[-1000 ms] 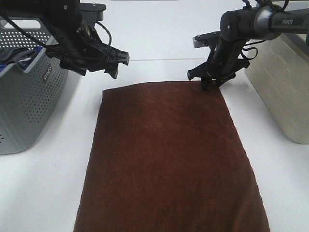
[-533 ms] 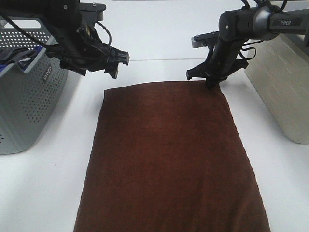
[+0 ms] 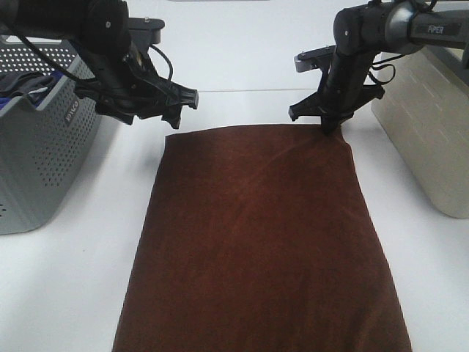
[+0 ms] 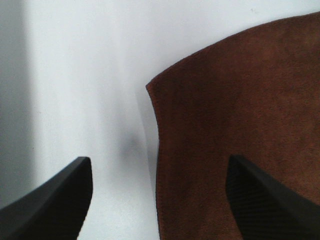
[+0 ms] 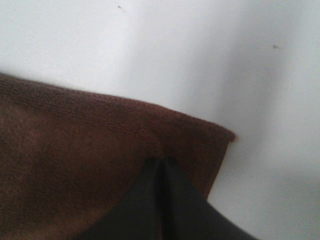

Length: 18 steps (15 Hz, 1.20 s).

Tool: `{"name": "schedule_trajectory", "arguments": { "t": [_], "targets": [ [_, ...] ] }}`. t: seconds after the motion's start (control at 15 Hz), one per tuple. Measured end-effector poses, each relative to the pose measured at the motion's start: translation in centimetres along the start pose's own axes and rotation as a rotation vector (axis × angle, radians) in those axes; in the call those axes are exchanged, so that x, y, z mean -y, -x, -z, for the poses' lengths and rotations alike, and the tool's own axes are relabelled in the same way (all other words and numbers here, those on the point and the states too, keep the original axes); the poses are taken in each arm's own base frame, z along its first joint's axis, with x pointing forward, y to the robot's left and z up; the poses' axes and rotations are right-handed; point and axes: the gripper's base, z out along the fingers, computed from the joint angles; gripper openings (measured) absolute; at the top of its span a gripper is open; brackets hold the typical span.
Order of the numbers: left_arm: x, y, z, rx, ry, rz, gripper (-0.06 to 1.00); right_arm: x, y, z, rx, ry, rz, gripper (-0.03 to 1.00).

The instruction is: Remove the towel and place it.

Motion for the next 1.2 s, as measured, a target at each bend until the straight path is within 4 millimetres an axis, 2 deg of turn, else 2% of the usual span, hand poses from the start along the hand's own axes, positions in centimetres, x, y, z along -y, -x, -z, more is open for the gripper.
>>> {"name": "schedule_trajectory", "arguments": {
  "t": [0.2,0.33,0.53,0.8,1.0,1.2],
  "targets": [
    [0.2,-0.7,-2.6,-0.004,-0.011,0.039,0.71,0.2,0.0,0.8,-0.013,-0.007,0.003,0.0],
    [0.4,-0.7,-3.6,0.029,-0.036,0.067,0.71,0.3,0.3,1.7,-0.007,-0.01,0.001,0.0],
    [0.8,-0.4,-5.5,0.047,-0.049,0.076,0.71,0.3,0.3,1.8,-0.006,-0.01,0.0,0.0],
    [1.2,0.6,-6.8,0.038,-0.035,0.079,0.71,0.3,0.3,1.8,-0.012,-0.01,0.0,0.0],
    [1.2,0.0,-8.3,-0.008,-0.012,0.077,0.67,0.3,0.3,1.8,-0.012,-0.01,0.0,0.0],
    [1.2,0.1,-8.4,0.009,-0.023,0.077,0.62,0.3,0.3,1.8,-0.012,-0.01,0.0,0.0]
  ]
}}
